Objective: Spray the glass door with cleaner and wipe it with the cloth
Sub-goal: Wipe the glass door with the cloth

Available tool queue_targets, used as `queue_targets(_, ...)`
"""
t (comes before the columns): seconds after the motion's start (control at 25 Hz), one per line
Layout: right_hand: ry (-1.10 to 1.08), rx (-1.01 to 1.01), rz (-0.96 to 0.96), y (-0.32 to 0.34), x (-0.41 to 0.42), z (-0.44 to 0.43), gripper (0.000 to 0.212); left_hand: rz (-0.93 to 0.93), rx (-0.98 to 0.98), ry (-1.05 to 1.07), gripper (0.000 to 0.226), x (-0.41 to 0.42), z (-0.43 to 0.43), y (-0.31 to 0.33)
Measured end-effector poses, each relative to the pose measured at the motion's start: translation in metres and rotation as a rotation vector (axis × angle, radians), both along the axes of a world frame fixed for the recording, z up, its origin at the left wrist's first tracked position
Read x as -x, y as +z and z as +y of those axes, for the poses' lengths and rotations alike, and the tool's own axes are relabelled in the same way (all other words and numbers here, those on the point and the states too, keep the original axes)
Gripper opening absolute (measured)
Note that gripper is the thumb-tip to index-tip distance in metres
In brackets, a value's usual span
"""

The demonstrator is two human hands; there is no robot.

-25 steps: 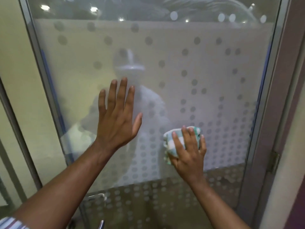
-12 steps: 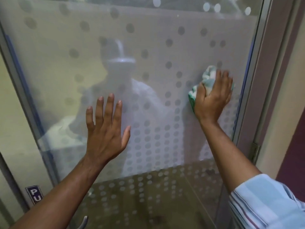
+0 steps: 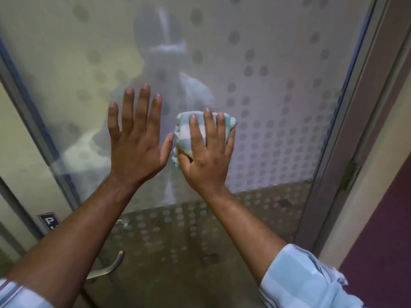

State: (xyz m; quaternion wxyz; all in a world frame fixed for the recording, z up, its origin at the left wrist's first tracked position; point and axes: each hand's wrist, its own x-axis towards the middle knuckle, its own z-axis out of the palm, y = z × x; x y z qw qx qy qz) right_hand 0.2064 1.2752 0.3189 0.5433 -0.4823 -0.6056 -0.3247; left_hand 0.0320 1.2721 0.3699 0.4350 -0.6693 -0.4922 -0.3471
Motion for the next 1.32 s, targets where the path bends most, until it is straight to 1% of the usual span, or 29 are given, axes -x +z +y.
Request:
queue_targets(0.12,0.011,0.049,-0.106,-0.052,0.007,-0.005,0.068,-0.015,0.001,-0.017,0.079,-0.002,0.0,-0.002)
queue_targets(0.24,-0.003,0.041,-0.223,-0.088,-0.006,-0.004,0.064,-0.014,0.01,0.002,0.08,-0.001,0.0,-0.002)
queue_targets(0.4,-0.04,0.014,-0.308,-0.115,-0.043,0.002,0.07,-0.024,0.001,0.006,0.079,-0.004,0.0,-0.002)
queue_targets(0.52,-0.061,-0.013,-0.311,-0.125,-0.083,0.008,0.074,-0.021,-0.005,0.015,0.079,-0.004,0.0,-0.002)
queue_targets(0.6,-0.104,-0.013,-0.26,-0.126,-0.114,0.012,0.074,-0.021,-0.01,0.026,0.078,-0.005,0.001,-0.002)
queue_targets(0.72,-0.174,0.03,-0.105,-0.118,-0.155,0.017,0.076,-0.03,-0.02,0.033,0.077,-0.008,0.0,-0.003)
queue_targets(0.88,-0.208,0.056,0.197,-0.102,-0.189,0.021,0.071,-0.042,-0.019,0.04,0.077,-0.011,0.0,-0.003)
queue_targets(0.96,-0.19,0.037,0.367,-0.093,-0.189,0.024,0.072,-0.041,-0.02,0.044,0.077,-0.011,0.0,-0.003)
queue_targets(1.04,-0.172,0.012,0.492,-0.085,-0.18,0.026,0.072,-0.046,-0.022,0.049,0.076,-0.012,0.0,-0.002)
queue_targets(1.08,-0.165,0.001,0.525,-0.084,-0.173,0.025,0.072,-0.049,-0.019,0.051,0.076,-0.012,0.0,-0.003)
queue_targets(1.16,-0.146,-0.01,0.534,-0.086,-0.151,0.023,0.071,-0.053,-0.011,0.054,0.077,-0.013,0.0,-0.003)
queue_targets(1.32,-0.086,0.028,0.401,-0.086,-0.099,0.015,0.074,-0.051,-0.013,0.039,0.078,-0.012,0.001,-0.003)
